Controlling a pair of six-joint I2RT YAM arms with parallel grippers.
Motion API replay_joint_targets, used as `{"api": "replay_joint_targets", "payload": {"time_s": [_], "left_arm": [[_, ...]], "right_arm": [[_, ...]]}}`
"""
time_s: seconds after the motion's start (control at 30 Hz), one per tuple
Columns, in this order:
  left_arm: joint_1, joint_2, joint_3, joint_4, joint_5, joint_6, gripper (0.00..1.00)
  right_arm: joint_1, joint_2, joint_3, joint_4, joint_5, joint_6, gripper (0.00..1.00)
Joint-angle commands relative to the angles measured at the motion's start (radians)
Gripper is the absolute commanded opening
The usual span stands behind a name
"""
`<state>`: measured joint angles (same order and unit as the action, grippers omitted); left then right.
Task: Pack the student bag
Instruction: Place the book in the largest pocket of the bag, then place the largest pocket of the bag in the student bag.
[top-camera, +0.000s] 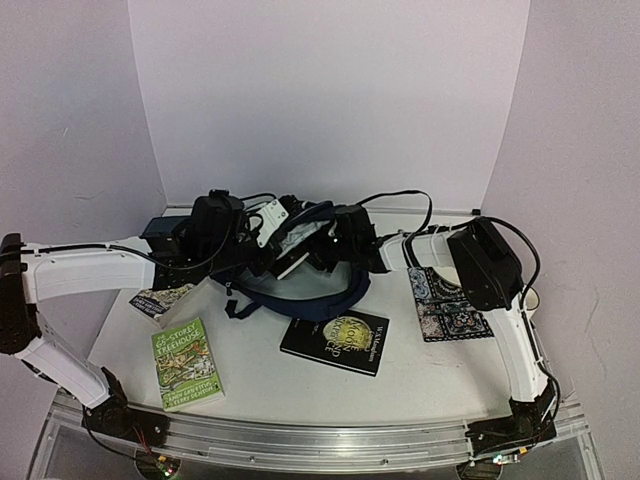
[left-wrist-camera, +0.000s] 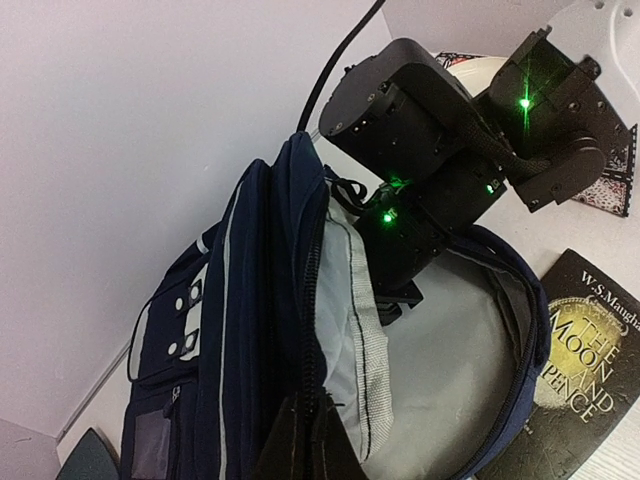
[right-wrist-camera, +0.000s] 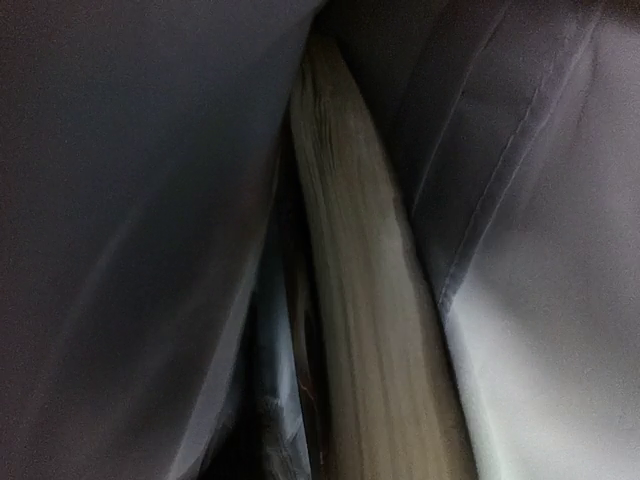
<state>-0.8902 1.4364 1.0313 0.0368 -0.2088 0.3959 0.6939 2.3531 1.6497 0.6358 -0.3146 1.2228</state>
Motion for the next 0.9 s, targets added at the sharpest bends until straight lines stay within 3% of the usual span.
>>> {"api": "replay_joint_targets", "payload": {"time_s": [0.0, 0.33, 0.7, 0.87], "left_arm": [[0.004, -0.036, 0.009, 0.112, -0.059, -0.060, 0.00], [0.104, 0.065, 0.040, 0.114, -0.079, -0.155, 0.00], [0.177, 0.273, 0.203, 0.122, -0.112, -0.106, 0.00], [0.185, 0.298, 0.226, 0.121, -0.112, -0.118, 0.01]], "right_arm": [[-0.039, -0.014, 0.011, -0.039, -0.007, -0.070, 0.53], [-0.068, -0.231, -0.196, -0.153, 0.004, -0.242, 0.81], [-0.070, -0.511, -0.461, -0.352, 0.085, -0.500, 0.90], [-0.069, -0.622, -0.566, -0.410, 0.076, -0.592, 0.93]]}}
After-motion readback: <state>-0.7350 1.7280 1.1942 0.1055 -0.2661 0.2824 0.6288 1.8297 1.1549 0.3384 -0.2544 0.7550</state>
